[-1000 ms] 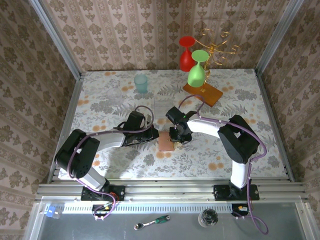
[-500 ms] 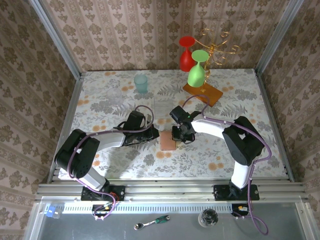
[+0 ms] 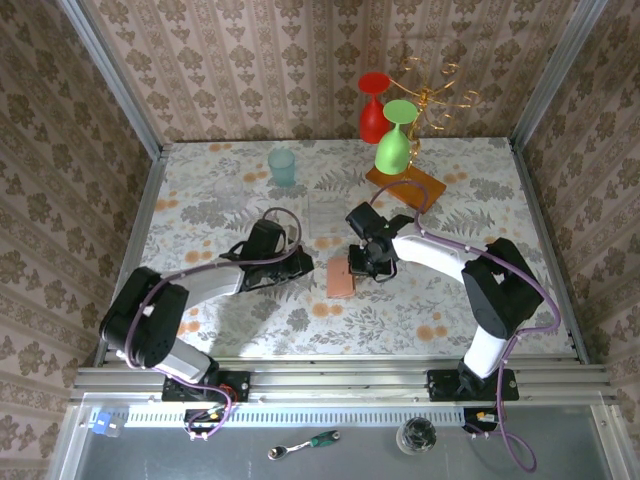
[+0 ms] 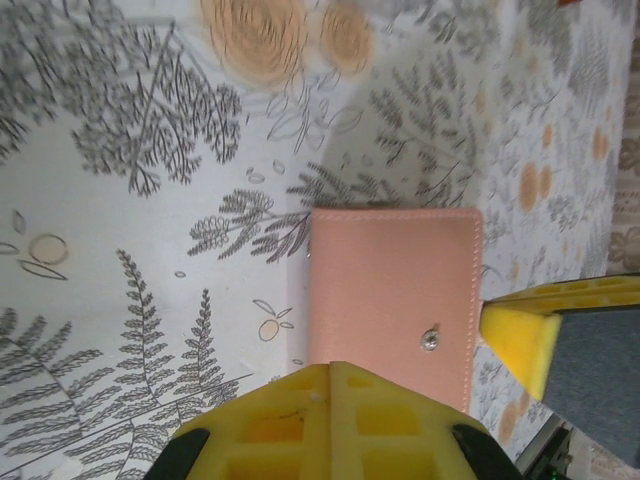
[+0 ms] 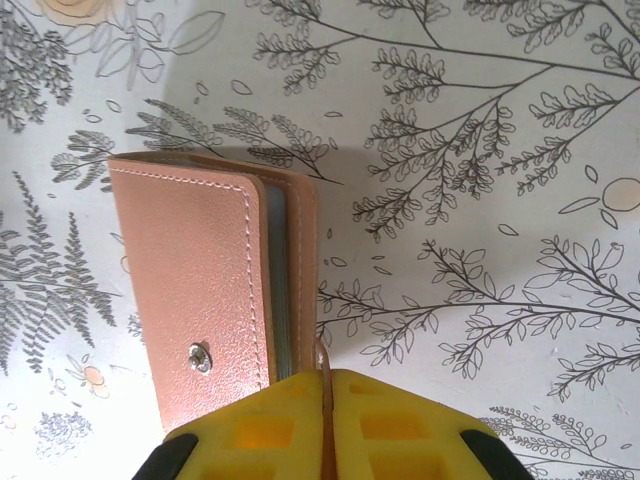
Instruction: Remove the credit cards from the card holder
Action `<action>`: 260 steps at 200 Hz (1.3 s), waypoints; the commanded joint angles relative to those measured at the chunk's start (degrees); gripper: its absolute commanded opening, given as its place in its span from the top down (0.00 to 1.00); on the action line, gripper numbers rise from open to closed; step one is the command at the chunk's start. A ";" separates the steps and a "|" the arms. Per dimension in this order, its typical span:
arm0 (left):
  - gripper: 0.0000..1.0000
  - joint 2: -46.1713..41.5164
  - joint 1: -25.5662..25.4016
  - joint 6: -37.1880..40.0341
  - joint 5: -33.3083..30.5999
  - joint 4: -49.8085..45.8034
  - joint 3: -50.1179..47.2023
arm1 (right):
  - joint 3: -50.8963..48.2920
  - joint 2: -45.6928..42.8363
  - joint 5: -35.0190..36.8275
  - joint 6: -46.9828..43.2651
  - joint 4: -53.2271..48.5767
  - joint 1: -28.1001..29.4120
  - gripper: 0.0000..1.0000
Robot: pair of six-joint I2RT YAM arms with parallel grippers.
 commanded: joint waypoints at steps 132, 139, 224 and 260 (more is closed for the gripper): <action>1.00 -21.67 13.42 6.85 5.32 -1.88 -8.99 | 15.50 5.27 -2.45 -1.18 -7.20 6.00 0.89; 1.00 -21.58 13.54 6.85 5.56 -1.89 -9.02 | 16.08 5.52 -2.55 -1.18 -7.42 6.27 0.89; 1.00 -13.16 8.64 8.64 2.57 -6.47 -5.17 | 15.47 3.20 1.94 -2.80 -11.44 6.55 0.88; 1.00 -7.64 4.63 7.58 1.01 -5.73 -3.00 | 12.48 1.18 6.14 -3.57 -13.13 5.06 0.88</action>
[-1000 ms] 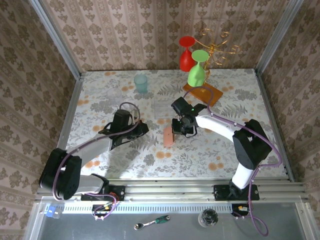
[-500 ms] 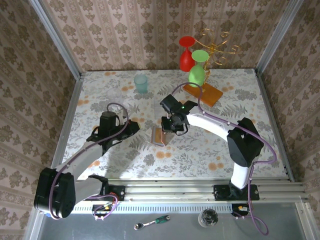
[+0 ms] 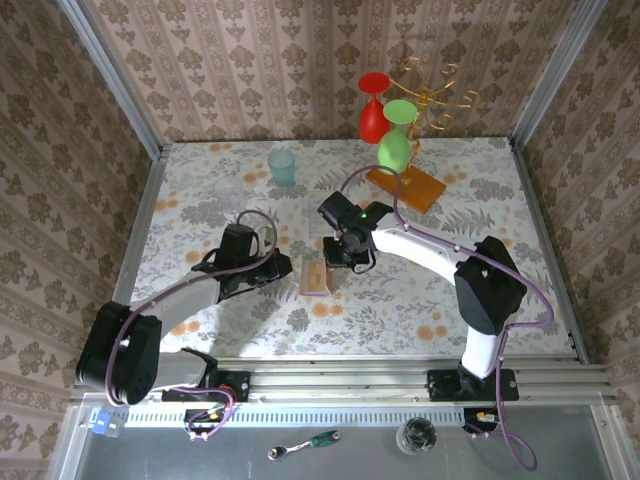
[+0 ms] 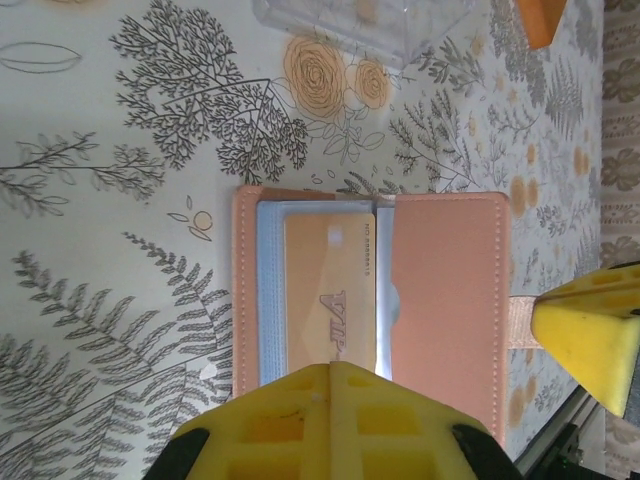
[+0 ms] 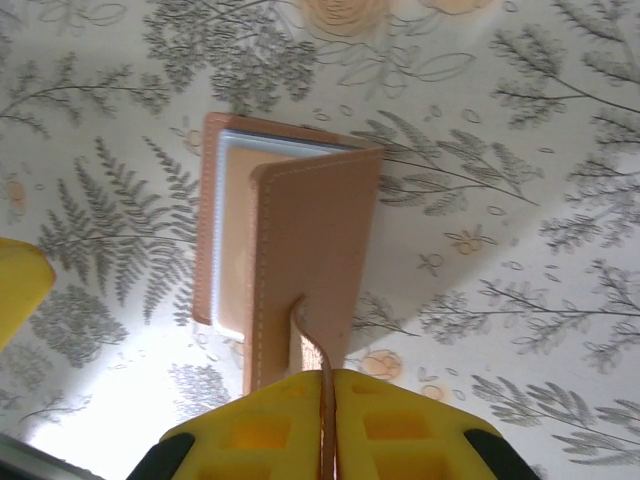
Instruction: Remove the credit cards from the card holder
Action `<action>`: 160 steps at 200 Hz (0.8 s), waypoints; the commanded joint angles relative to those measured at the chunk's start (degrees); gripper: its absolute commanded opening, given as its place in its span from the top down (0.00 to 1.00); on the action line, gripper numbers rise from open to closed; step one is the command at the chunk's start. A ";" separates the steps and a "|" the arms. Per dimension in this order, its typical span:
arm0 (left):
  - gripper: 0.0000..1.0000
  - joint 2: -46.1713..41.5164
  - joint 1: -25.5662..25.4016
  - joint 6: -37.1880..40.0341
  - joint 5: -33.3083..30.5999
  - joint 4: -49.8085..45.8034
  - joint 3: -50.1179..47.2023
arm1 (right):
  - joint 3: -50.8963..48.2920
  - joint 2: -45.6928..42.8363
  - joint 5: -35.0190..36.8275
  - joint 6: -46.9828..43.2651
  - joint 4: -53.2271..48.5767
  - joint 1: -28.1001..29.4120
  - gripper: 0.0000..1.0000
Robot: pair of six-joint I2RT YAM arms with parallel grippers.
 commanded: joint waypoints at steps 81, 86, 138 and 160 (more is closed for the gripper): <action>1.00 14.49 -5.53 -2.36 -1.63 5.46 3.45 | -10.28 -3.55 7.08 -3.16 -1.07 -5.70 0.88; 1.00 14.80 -5.66 -2.41 -1.64 5.66 3.44 | -10.58 -3.31 7.17 -3.26 -0.78 -5.77 0.88; 1.00 16.53 -5.84 -2.40 -1.18 6.31 3.26 | -12.81 -1.00 6.50 -3.73 2.85 -5.81 0.88; 1.00 16.50 -5.84 -2.38 -1.34 6.12 3.15 | -13.32 0.35 5.32 -3.49 4.30 -5.77 0.88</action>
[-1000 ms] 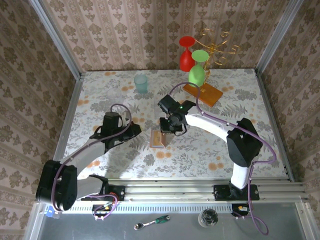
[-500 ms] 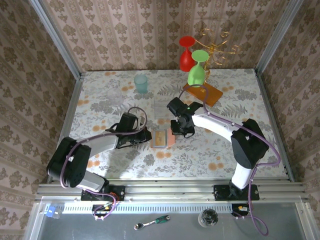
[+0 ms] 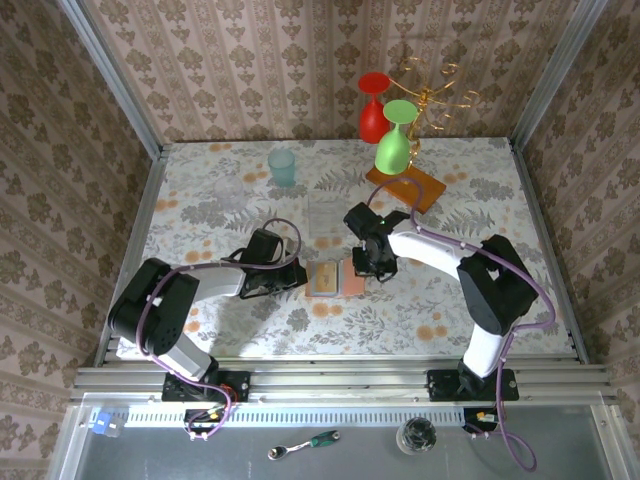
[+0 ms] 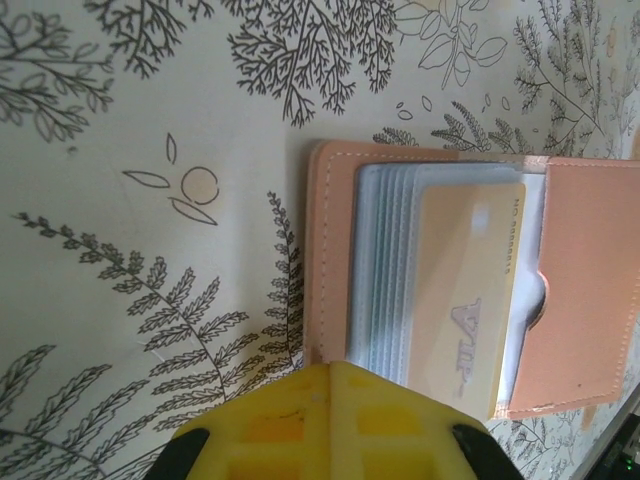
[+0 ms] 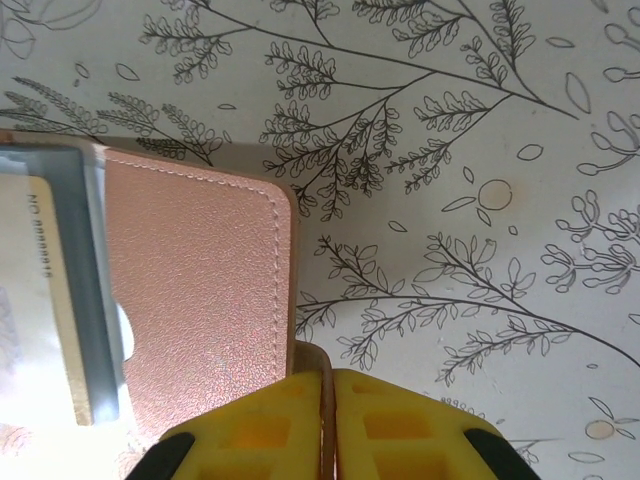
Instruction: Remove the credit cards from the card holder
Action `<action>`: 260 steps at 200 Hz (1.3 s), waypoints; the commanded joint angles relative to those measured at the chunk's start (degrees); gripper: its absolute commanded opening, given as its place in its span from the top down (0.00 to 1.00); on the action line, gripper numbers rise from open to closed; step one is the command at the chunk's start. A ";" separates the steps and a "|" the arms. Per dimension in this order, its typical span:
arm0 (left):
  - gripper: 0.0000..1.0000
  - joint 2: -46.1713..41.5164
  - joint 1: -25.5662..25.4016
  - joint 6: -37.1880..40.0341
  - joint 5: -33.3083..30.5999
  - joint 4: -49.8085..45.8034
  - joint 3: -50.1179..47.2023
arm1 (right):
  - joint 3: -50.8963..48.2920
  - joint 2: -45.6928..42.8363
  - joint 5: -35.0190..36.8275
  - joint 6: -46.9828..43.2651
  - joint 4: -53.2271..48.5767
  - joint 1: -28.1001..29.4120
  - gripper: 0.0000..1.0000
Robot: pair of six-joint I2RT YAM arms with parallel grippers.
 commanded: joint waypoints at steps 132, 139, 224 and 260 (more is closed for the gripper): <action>1.00 -0.87 -0.29 1.93 -2.73 -8.75 -0.56 | -2.84 2.74 0.45 -0.76 3.58 1.39 0.88; 1.00 -0.76 -0.24 1.93 -3.05 -9.25 -0.57 | -2.86 2.98 0.96 -0.74 3.26 1.39 0.87; 1.00 0.40 0.50 1.82 -4.33 -11.99 -1.51 | -2.93 3.63 6.53 -0.87 -0.18 1.39 0.87; 1.00 1.22 0.66 1.76 -4.33 -12.33 -1.45 | -2.94 4.08 7.45 -0.66 -0.84 1.39 0.87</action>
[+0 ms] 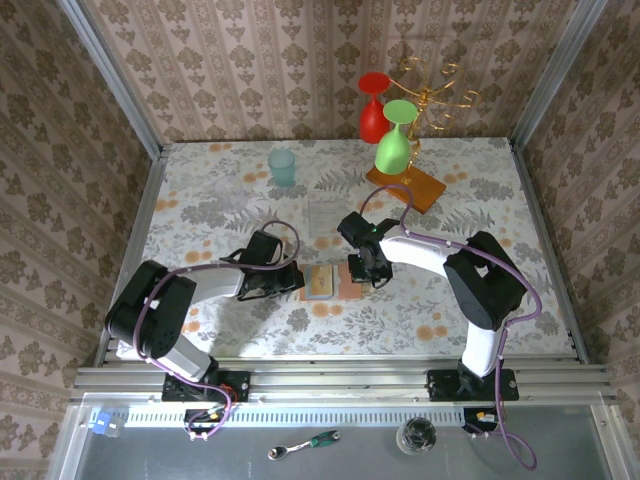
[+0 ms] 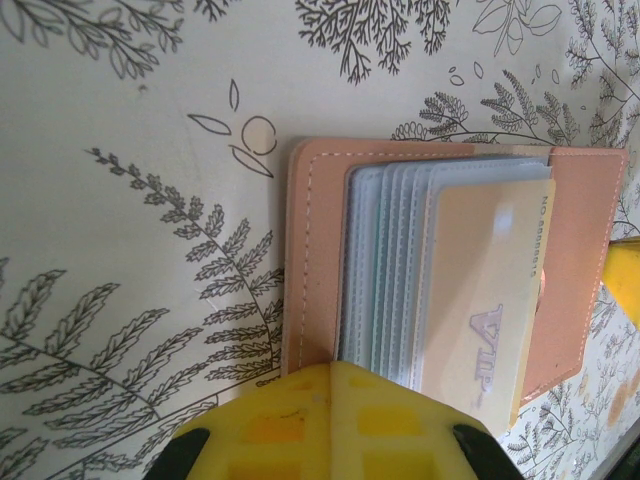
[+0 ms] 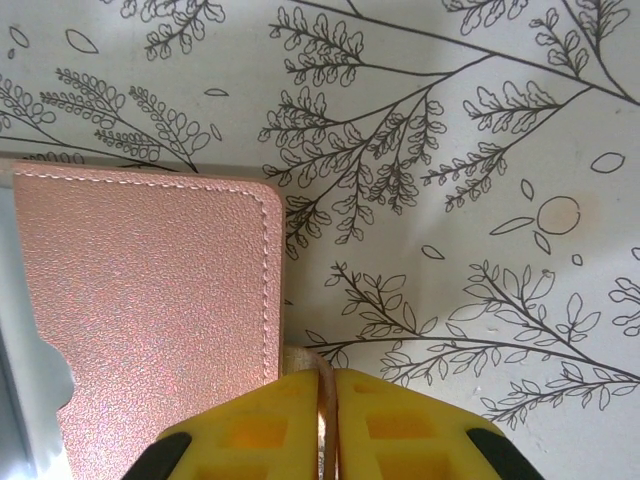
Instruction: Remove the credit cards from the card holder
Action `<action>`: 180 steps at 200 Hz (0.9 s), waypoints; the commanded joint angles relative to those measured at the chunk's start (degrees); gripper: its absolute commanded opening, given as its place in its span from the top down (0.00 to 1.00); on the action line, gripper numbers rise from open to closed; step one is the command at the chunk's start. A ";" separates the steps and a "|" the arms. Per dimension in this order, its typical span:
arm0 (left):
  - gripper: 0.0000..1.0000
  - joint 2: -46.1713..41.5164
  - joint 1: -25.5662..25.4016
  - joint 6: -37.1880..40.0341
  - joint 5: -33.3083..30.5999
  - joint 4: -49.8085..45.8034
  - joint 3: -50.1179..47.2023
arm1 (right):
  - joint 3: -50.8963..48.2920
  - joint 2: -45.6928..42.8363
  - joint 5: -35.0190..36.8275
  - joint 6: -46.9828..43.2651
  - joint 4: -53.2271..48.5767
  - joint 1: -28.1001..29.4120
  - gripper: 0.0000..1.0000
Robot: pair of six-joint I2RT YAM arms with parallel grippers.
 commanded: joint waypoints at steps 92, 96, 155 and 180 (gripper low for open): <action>1.00 2.52 1.42 1.06 -2.65 -8.51 -1.14 | 0.01 1.95 8.41 -0.98 -8.20 -0.12 0.88; 1.00 2.52 1.42 1.08 -2.64 -8.42 -1.06 | 0.06 1.97 8.12 -0.96 -8.08 -0.11 0.87; 1.00 2.45 1.34 0.86 -2.24 -8.59 -0.84 | -0.37 0.20 7.82 -0.52 -8.18 -0.47 0.67; 1.00 2.52 1.34 0.84 -2.21 -8.72 -0.62 | -0.41 0.14 8.93 -0.59 -9.08 -1.12 0.66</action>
